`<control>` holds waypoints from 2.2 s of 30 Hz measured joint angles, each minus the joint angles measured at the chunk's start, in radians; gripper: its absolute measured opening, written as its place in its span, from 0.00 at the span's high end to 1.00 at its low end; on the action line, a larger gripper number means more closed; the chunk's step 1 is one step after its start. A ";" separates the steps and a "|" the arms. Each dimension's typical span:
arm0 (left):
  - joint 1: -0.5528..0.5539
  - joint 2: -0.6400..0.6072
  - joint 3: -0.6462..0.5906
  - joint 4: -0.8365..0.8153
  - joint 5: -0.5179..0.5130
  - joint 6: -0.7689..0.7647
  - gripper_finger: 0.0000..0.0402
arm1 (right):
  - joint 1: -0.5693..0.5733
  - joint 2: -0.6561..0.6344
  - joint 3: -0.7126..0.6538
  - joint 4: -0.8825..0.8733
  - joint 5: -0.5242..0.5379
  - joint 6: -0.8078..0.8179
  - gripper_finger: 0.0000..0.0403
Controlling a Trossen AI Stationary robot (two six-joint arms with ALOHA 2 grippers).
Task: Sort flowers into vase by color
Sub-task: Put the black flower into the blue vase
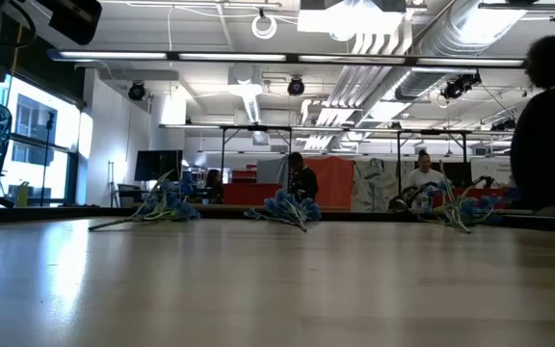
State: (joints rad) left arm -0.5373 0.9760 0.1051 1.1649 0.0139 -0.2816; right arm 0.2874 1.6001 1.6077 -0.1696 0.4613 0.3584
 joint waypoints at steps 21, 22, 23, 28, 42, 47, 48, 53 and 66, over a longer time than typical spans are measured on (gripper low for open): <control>0.000 -0.001 0.000 0.004 -0.096 -0.117 0.72 | 0.000 0.000 0.000 -0.003 0.000 0.008 0.44; 0.000 -0.001 0.000 0.006 -0.096 -0.129 0.70 | 0.000 0.000 0.000 -0.003 0.000 0.013 0.44; 0.000 -0.001 0.000 0.008 -0.097 -0.144 0.69 | 0.000 0.000 0.000 -0.003 0.000 0.021 0.44; 0.000 -0.002 0.000 0.010 -0.082 -0.211 0.62 | 0.000 0.000 0.000 -0.004 -0.001 0.027 0.44; -0.107 -0.008 0.151 -0.235 -0.008 0.084 0.58 | 0.000 0.000 0.000 0.001 -0.001 0.045 0.44; -0.108 -0.018 0.171 -0.230 -0.027 0.074 0.58 | 0.000 0.000 0.000 0.001 -0.001 0.045 0.44; -0.108 -0.023 0.180 -0.230 -0.026 0.074 0.58 | 0.000 0.000 0.000 0.001 -0.001 0.045 0.44; -0.108 -0.058 0.232 -0.234 -0.026 0.068 0.58 | 0.000 0.000 0.000 0.001 -0.001 0.045 0.44; -0.094 -0.141 0.419 -0.449 -0.111 0.065 0.58 | 0.000 0.000 0.000 0.011 -0.009 0.045 0.44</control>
State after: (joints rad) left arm -0.6318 0.8348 0.5237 0.7155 -0.0971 -0.2162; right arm 0.2878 1.5997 1.6081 -0.1587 0.4522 0.4034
